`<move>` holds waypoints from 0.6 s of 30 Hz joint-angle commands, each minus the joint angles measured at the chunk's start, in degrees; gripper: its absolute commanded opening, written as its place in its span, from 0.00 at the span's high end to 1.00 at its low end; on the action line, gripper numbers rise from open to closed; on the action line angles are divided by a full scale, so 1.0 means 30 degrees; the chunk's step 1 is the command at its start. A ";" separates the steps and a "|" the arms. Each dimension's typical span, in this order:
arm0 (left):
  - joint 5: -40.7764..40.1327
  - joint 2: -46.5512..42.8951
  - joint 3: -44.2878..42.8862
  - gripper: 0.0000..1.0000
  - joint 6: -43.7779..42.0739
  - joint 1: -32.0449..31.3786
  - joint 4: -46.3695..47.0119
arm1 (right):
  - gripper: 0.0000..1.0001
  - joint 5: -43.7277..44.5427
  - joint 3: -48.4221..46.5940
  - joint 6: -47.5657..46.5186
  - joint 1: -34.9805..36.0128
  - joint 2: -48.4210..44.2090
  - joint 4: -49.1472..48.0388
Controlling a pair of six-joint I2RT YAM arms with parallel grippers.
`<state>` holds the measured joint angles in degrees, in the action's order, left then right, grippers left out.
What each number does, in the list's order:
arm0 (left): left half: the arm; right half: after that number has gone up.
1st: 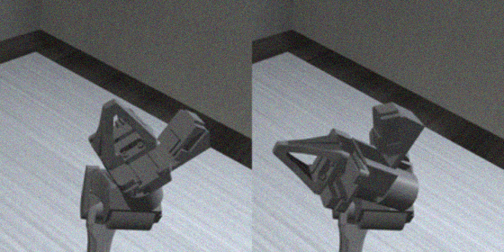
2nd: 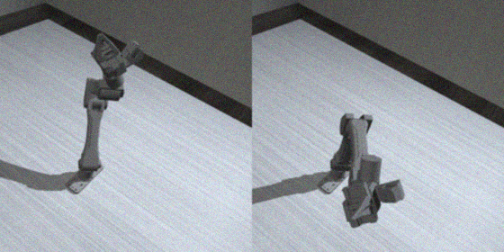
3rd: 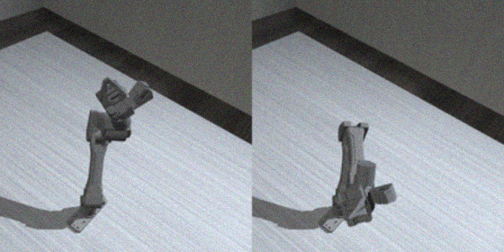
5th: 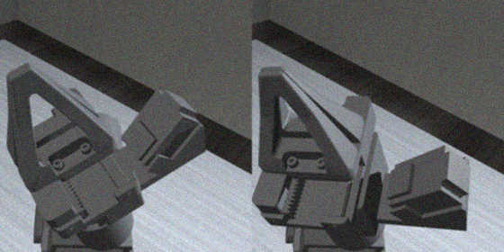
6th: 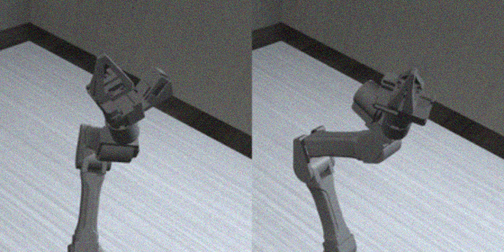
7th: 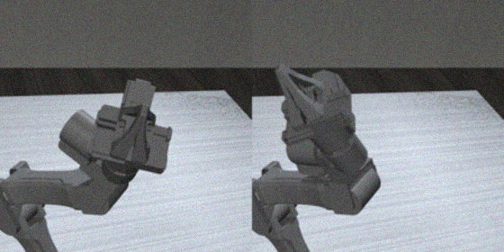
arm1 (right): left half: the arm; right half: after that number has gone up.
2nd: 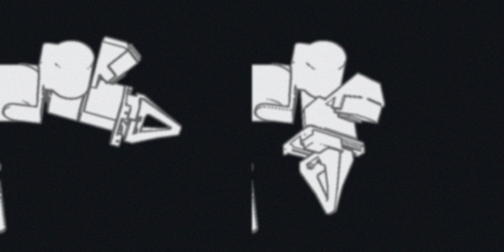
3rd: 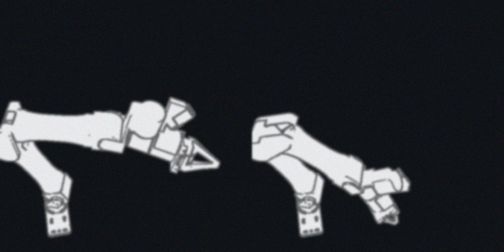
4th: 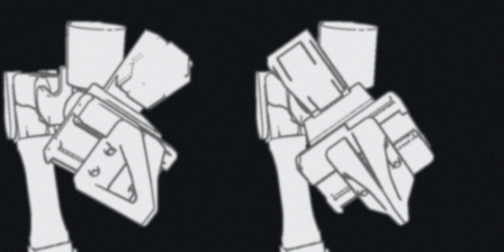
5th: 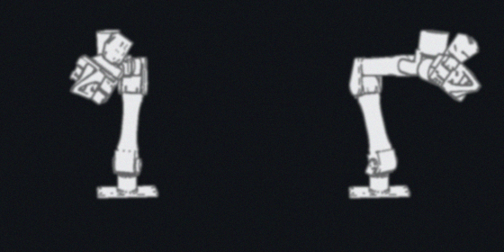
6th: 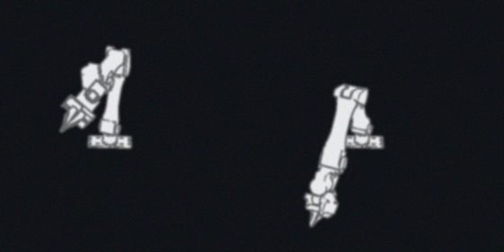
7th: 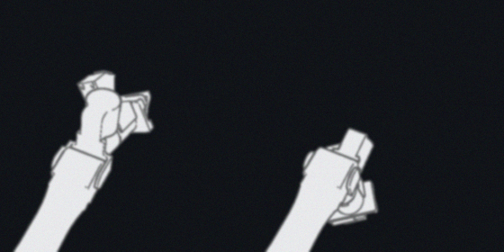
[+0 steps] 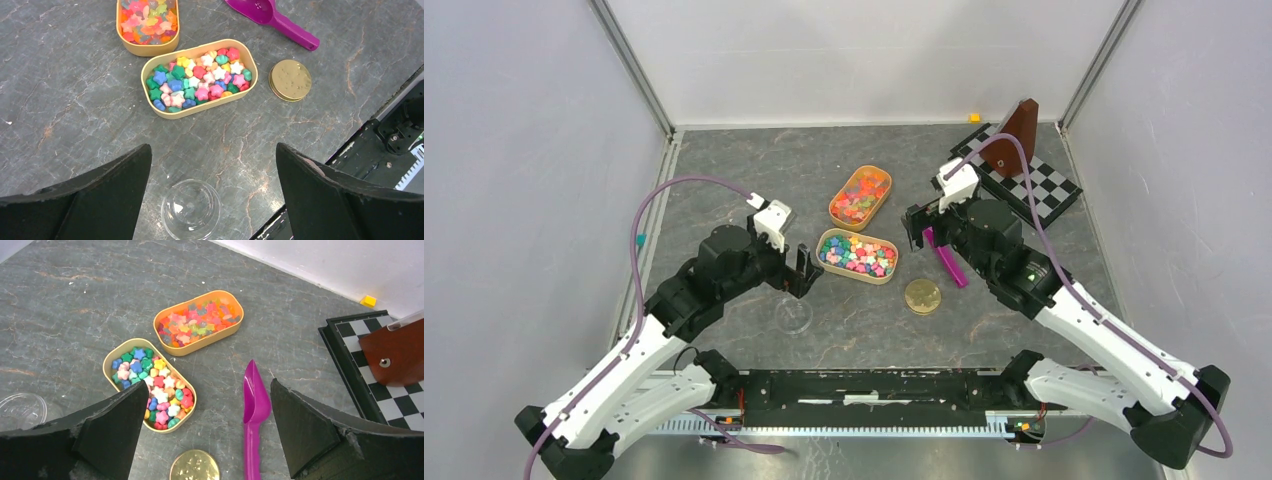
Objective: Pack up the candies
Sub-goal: Adjust the storage box at the center of the board.
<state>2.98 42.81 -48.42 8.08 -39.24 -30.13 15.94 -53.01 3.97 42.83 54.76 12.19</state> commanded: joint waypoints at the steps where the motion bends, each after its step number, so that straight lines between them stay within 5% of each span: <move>1: -0.0640 -0.0395 0.0021 0.00 0.0911 -0.0051 0.0729 | 0.02 -0.0819 -0.0977 -0.1172 0.0065 0.0480 0.0649; 10: -0.0161 -0.0377 0.0262 0.00 0.2517 -0.0067 0.1181 | 0.05 -0.2700 -0.1487 -0.2955 0.0035 0.2337 0.1133; 18: -0.2503 -0.0440 0.0625 0.00 0.3080 -0.0044 0.0243 | 0.15 -0.3388 -0.2998 -0.2943 0.0048 0.5483 0.2246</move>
<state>0.01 41.93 -47.13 14.35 -39.27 -29.50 7.68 -57.93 -3.97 42.83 68.82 18.00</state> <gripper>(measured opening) 0.996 0.866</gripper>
